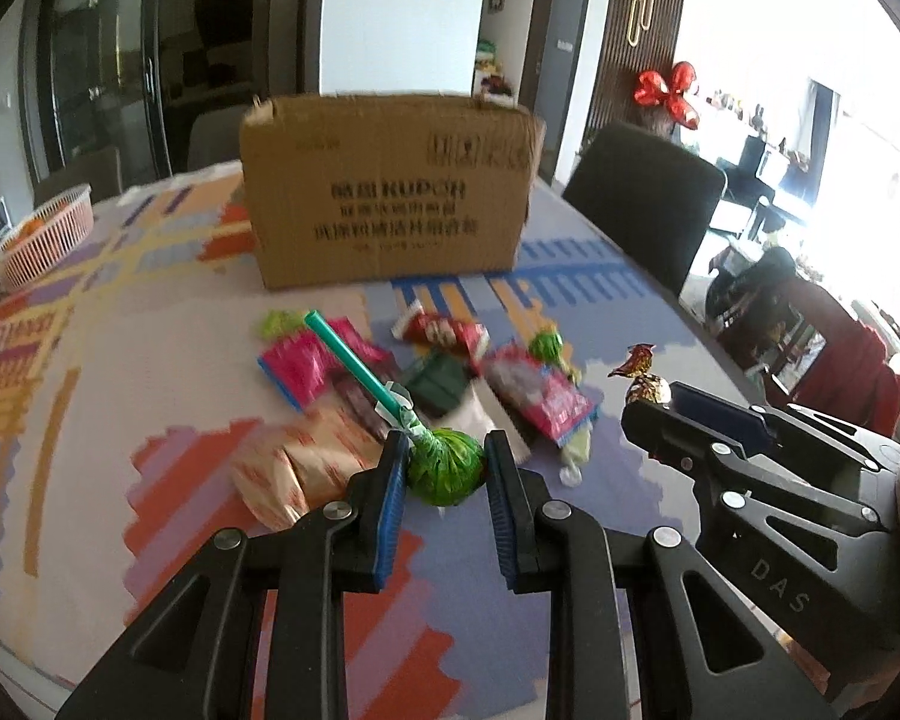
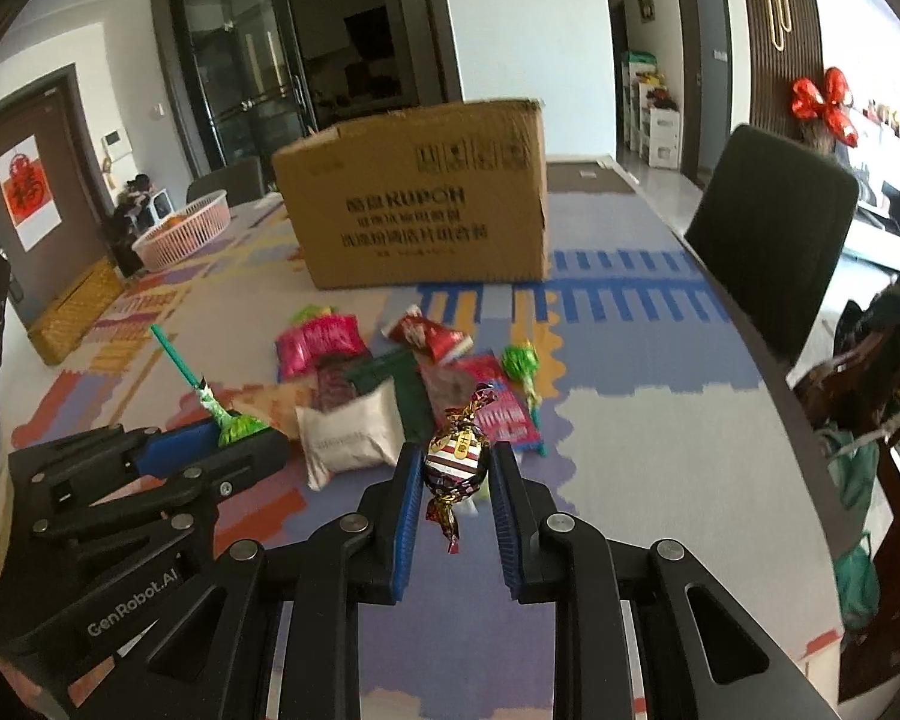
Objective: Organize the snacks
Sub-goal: 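Lift and carry the lollipop and chocolate with both grippers over the cardboard box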
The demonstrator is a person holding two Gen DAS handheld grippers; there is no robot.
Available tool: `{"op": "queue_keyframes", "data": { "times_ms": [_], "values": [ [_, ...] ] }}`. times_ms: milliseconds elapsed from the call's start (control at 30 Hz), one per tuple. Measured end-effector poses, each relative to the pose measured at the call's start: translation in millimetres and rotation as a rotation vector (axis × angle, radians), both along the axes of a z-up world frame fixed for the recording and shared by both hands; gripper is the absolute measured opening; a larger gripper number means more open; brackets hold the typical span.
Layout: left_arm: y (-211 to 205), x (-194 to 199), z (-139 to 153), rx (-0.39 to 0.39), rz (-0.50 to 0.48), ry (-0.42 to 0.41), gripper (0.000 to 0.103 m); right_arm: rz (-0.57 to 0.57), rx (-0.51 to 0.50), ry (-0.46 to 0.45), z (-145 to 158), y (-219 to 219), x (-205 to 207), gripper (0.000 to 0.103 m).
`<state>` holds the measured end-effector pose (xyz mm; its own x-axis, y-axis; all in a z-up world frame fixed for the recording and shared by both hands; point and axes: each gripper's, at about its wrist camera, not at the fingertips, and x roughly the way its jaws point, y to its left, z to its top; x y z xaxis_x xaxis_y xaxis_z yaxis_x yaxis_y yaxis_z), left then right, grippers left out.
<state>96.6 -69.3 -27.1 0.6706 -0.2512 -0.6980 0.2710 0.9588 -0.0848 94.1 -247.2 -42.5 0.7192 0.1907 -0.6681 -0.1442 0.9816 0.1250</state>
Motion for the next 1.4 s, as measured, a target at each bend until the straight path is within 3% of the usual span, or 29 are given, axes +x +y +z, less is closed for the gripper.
{"op": "queue_keyframes", "data": {
  "times_ms": [333,733,1033,1400],
  "values": [
    [20,32,51,-0.02,0.018,-0.073,0.026,0.018,-0.003,-0.112,47,13,25,0.024],
    [24,75,112,0.117,0.038,-0.24,0.026,0.041,-0.052,-0.226,103,29,78,0.024],
    [19,124,134,0.148,0.009,-0.225,0.026,0.05,-0.062,-0.221,127,27,125,0.024],
    [17,202,119,0.147,0.009,-0.114,0.026,0.063,-0.081,-0.136,129,26,194,0.024]
  ]
}}
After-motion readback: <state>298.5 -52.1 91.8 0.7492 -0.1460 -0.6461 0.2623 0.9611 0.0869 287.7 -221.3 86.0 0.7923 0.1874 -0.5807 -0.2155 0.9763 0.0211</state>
